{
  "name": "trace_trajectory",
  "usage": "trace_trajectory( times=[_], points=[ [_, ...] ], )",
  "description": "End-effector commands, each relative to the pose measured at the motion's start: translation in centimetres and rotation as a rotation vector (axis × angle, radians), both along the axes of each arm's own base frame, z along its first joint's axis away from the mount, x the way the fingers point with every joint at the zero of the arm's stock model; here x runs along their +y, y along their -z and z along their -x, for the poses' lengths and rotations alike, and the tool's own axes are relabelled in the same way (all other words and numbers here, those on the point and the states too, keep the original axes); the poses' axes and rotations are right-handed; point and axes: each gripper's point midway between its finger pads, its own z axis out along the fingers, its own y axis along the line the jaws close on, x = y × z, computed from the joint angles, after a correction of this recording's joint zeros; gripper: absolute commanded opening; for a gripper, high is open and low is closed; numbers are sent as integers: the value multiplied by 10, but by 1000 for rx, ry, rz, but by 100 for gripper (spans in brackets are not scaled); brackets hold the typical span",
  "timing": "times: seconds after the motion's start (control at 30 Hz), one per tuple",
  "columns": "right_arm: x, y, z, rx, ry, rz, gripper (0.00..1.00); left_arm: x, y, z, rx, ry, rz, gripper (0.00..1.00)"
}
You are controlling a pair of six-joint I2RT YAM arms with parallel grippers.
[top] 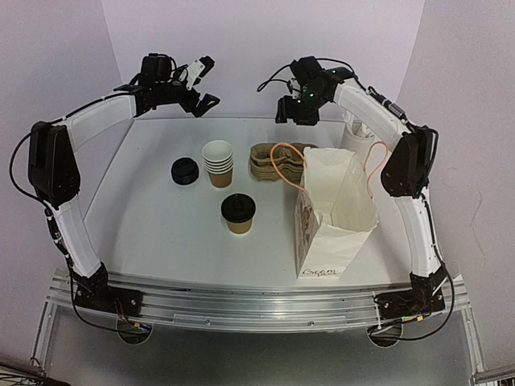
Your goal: Pack the takeout coffee
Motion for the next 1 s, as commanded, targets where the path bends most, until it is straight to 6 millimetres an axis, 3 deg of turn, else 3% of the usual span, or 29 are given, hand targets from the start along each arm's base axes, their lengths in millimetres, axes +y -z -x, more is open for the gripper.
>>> trace_trajectory(
  times=[0.0, 0.17, 0.4, 0.6, 0.77, 0.97],
  points=[
    [-5, 22, 9, 66, -1, 70, 63, 4, -11, -5, -115, 9, -50, 100],
    [2, 41, 25, 145, -34, 73, 57, 7, 1, 1, -67, 0, -51, 100],
    [4, 46, 42, 188, -56, 85, 53, 11, 9, 5, -40, -23, -46, 99],
    [9, 70, 46, 249, -57, 82, 52, 11, 13, 5, -38, -19, -53, 99],
    [3, 68, 38, 209, -38, 121, 45, 10, 19, 3, -26, -14, -58, 100],
    [3, 85, 43, 250, -33, 131, 45, 7, 19, 0, -28, -7, -58, 99]
  ],
)
